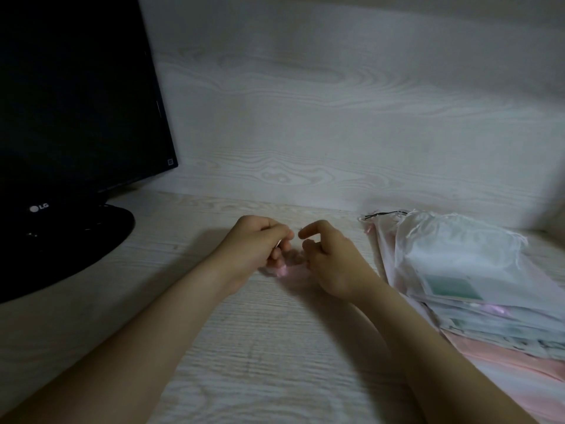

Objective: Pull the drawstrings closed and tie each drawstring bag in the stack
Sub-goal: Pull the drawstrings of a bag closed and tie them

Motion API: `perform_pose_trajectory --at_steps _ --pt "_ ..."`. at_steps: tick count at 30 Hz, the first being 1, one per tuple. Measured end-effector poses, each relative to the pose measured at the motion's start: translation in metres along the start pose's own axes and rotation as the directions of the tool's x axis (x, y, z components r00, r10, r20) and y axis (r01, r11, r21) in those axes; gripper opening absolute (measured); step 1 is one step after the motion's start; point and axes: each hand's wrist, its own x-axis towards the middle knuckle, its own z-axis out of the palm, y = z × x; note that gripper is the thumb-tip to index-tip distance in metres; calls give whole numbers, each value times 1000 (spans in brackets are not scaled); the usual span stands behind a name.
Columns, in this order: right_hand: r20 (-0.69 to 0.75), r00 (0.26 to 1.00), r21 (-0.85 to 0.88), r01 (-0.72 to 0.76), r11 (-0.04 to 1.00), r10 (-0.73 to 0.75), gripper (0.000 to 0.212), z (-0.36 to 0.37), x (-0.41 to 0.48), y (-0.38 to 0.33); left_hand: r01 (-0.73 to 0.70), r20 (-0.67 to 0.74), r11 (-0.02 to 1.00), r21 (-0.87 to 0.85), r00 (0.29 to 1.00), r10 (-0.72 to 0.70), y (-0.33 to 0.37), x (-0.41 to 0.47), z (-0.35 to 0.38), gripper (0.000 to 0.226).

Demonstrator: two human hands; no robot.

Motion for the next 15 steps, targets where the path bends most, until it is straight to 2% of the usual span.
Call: perform_pose_trajectory --at_steps 2,6,8,11,15 --pt "2 998 187 -61 980 61 17 0 -1 -3 4 -10 1000 12 1000 -4 -1 1 -2 23" --pt "-46 989 506 -98 857 140 15 -8 -4 -12 -27 -4 990 137 1000 28 -2 0 -3 21" --pt "-64 982 577 -111 809 180 15 -11 -4 -13 -37 26 983 178 999 33 -2 -1 -1 21" --pt "-16 974 673 -157 723 227 23 -8 -2 -12 -55 94 975 217 995 35 -1 -2 -2 21" --pt "-42 965 757 -139 639 260 18 -9 -2 -14 -63 190 964 258 982 13 0 -6 -2 25"
